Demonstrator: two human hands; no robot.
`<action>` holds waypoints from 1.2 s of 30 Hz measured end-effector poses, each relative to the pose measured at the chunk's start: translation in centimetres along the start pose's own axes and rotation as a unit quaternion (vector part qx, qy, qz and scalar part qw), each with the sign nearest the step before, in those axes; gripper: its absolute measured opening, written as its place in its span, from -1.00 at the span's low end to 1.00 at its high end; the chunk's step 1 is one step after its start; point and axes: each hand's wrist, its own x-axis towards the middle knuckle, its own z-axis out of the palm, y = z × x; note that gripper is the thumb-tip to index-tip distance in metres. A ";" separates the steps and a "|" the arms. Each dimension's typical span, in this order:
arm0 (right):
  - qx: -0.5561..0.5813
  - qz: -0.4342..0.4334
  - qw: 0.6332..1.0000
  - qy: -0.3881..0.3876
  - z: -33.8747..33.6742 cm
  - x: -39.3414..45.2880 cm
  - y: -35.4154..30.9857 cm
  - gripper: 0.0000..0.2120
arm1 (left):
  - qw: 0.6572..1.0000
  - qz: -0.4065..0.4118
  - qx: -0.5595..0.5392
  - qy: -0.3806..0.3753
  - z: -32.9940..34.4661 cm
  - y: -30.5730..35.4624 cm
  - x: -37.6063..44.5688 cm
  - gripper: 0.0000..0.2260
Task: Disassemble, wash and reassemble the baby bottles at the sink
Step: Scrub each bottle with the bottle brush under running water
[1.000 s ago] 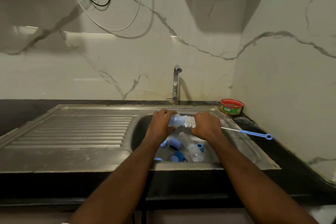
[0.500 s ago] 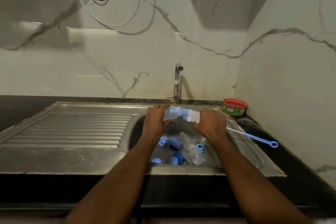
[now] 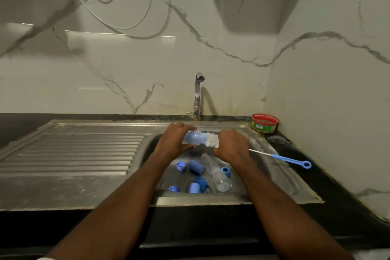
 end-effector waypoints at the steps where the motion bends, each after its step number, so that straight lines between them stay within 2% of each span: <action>1: -0.003 -0.002 1.000 -0.002 -0.1 0.1 -0.1 -0.62 | 1.000 0.004 0.005 0.000 -0.1 -0.2 0.1 -0.45; 10: -0.014 -0.005 1.000 -0.010 0.5 0.6 0.3 -0.58 | 1.000 0.003 0.006 -0.025 1.2 0.1 0.7 -0.45; 15: -0.038 -0.050 0.998 0.013 0.4 0.2 -0.3 -0.60 | 1.000 0.014 0.007 -0.027 1.3 -0.6 0.7 -0.43; 19: -0.031 0.010 0.999 0.013 -0.8 0.3 0.7 -0.55 | 0.998 0.005 0.021 -0.057 1.0 0.4 1.1 -0.42; 24: -0.046 -0.074 0.996 -0.024 0.2 -0.8 -0.7 -0.58 | 0.997 0.006 0.020 -0.080 0.8 -0.6 0.5 -0.45; 29: -0.017 -0.019 0.999 -0.019 -0.2 -0.3 -0.4 -0.55 | 0.997 0.006 0.026 -0.076 0.7 -0.4 0.6 -0.44; 33: -0.012 -0.022 0.999 -0.023 0.3 -0.2 0.2 -0.57 | 0.994 0.024 0.035 -0.100 1.6 0.0 0.9 -0.44; 36: -0.012 -0.045 0.999 -0.020 0.4 -0.2 -0.2 -0.57 | 0.994 0.006 0.034 -0.102 1.6 -0.4 0.8 -0.43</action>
